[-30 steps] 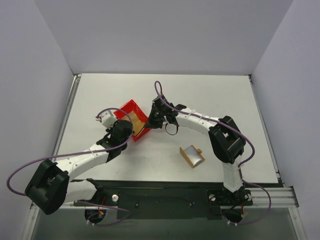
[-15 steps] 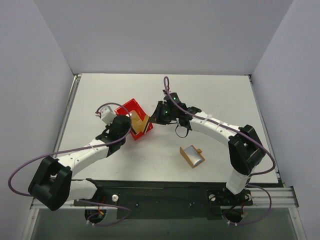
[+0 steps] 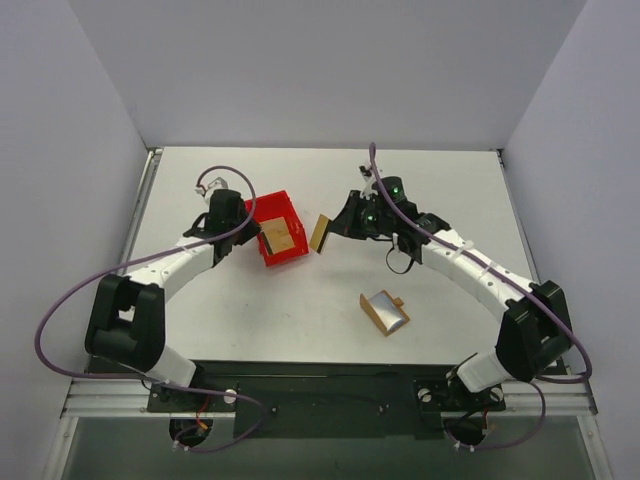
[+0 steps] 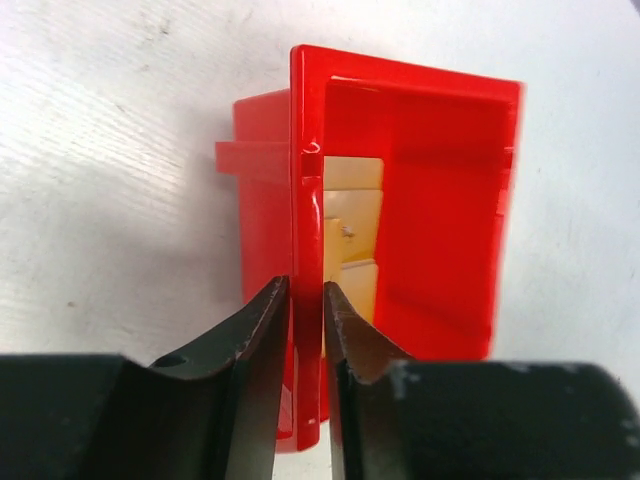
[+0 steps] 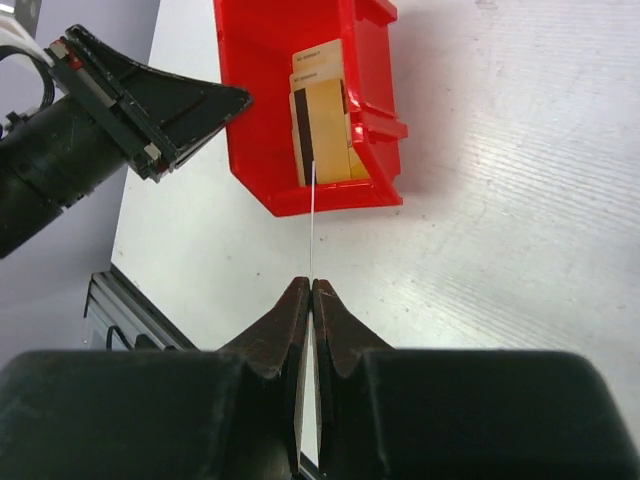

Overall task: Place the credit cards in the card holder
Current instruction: Pick up the credit card from the storage box, then turn over the card slot in the card holder.

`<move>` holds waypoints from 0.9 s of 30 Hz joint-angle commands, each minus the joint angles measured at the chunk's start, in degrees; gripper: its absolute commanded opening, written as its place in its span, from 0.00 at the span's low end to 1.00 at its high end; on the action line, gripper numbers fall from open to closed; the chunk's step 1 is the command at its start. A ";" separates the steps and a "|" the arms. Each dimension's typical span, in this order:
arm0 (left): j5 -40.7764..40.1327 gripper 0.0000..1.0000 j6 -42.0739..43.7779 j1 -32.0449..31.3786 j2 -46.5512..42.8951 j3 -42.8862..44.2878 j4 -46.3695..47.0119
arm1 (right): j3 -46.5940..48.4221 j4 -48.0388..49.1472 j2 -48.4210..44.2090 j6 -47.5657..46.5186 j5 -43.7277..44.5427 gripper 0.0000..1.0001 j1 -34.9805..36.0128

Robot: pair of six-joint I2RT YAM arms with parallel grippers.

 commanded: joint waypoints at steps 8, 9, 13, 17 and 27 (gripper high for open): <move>13.91 0.68 6.89 1.58 4.03 8.39 -4.82 | -3.07 -3.59 -7.16 -6.47 -2.13 0.00 -3.54; 13.82 0.71 7.24 1.58 3.59 8.83 -5.26 | -3.25 -3.59 -7.42 -6.82 -3.88 0.00 -4.07; 12.59 0.74 9.70 1.58 -0.80 10.24 -8.60 | -3.16 -3.59 -7.42 -9.19 -12.31 0.00 -6.79; 18.64 0.74 11.46 1.58 -7.83 7.79 -4.49 | -2.46 -2.55 -6.19 -10.25 -22.42 0.00 -7.50; 44.48 0.74 4.26 -2.63 -15.23 -4.00 25.49 | -6.59 16.25 -4.08 2.13 -38.69 0.00 -8.38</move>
